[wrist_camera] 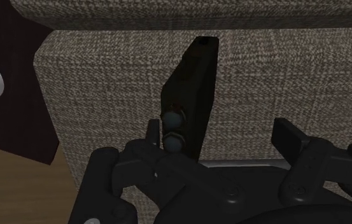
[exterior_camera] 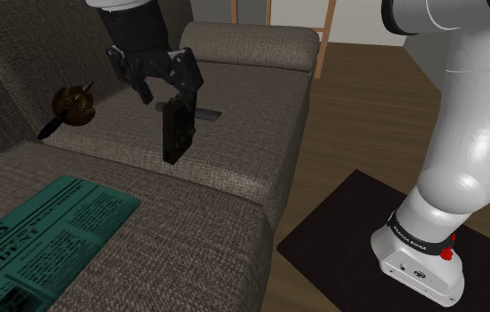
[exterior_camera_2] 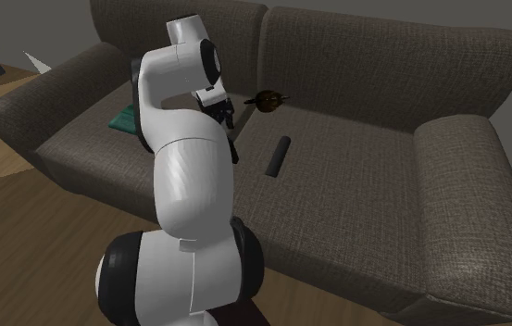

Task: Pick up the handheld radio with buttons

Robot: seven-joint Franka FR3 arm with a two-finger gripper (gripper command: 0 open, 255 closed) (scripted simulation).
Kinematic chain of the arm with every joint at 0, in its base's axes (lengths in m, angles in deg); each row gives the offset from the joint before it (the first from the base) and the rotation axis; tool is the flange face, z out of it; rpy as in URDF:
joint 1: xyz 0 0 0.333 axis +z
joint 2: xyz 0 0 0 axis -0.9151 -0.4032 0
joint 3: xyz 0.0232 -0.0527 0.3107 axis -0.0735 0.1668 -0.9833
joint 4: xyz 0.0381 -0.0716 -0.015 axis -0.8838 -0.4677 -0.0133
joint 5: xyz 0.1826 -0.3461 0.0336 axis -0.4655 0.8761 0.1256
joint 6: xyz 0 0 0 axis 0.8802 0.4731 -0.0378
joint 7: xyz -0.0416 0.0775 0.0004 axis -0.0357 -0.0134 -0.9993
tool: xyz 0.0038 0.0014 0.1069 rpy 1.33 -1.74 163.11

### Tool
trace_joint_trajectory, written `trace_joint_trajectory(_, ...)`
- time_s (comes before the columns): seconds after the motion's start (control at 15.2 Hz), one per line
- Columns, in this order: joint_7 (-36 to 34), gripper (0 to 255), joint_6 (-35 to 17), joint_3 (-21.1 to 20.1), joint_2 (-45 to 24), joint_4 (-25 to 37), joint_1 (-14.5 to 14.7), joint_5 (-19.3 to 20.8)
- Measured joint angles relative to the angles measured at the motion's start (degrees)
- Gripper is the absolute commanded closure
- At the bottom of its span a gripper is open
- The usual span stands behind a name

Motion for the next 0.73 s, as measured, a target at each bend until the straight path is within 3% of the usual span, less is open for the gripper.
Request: trace_joint_trajectory(0.73, 0.0, 255, 0.2, 0.0, -0.1, 0.3, 0.2, 0.1)
